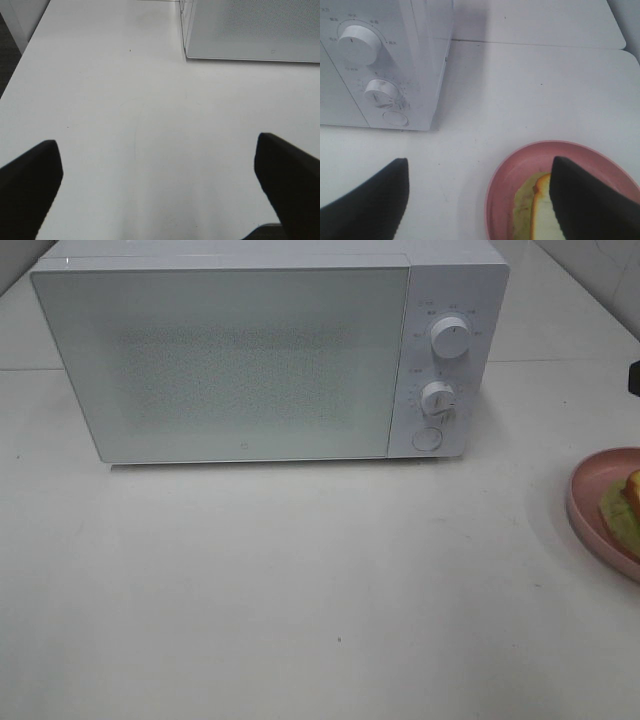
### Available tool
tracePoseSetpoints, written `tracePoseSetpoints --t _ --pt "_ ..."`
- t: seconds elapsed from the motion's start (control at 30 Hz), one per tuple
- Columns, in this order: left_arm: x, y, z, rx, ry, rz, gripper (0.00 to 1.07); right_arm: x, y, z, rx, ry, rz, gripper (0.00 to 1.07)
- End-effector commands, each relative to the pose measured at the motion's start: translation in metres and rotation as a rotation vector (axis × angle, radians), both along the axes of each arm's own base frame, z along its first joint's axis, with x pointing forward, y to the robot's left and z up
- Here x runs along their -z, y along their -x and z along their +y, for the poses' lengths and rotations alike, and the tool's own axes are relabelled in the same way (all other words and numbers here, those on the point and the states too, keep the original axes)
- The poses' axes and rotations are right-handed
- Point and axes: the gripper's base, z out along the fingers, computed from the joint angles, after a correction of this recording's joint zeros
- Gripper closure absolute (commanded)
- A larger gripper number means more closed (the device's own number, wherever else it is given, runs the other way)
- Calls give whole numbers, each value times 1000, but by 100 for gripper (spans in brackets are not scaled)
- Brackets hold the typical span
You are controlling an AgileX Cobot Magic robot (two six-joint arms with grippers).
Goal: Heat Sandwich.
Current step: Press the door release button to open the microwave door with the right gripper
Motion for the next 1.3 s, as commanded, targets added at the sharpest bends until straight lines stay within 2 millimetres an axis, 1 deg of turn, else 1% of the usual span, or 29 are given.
tracePoseSetpoints --t 0.03,0.07,0.17,0.27,0.3,0.37,0.43,0.6,0.67,0.73,0.87,1.13,1.23,1.3 --pt "0 3 0 -4 1 -32 7 4 -11 1 -1 -8 -20 32" --pt "0 3 0 -4 1 -32 7 8 -17 1 -3 -9 -18 32" --pt "0 3 0 -4 1 -32 7 12 -22 3 -8 -9 -16 32" --pt "0 3 0 -4 1 -32 7 26 -29 4 -19 -19 -85 32" --pt "0 3 0 -4 1 -32 7 31 -29 4 -21 -24 -98 32" --pt "0 3 0 -4 1 -32 7 35 -28 5 -20 -30 -113 32" --pt "0 3 0 -4 1 -31 7 42 -26 5 -11 -58 -180 32" --pt "0 3 0 -4 1 -31 7 44 -23 2 54 -133 -249 32" --pt "0 3 0 -4 1 -31 7 46 -22 1 59 -134 -258 32" --pt "0 3 0 -4 1 -31 7 51 -16 0 60 -113 -315 32" --pt "0 3 0 -4 1 -31 7 57 -9 -3 83 -100 -355 32" --pt "0 3 0 -4 1 -31 7 62 -6 -5 99 -101 -381 32" --pt "0 3 0 -4 1 -31 7 64 -8 -2 82 -103 -372 32" --pt "0 3 0 -4 1 -31 7 70 -10 10 15 -78 -357 32"
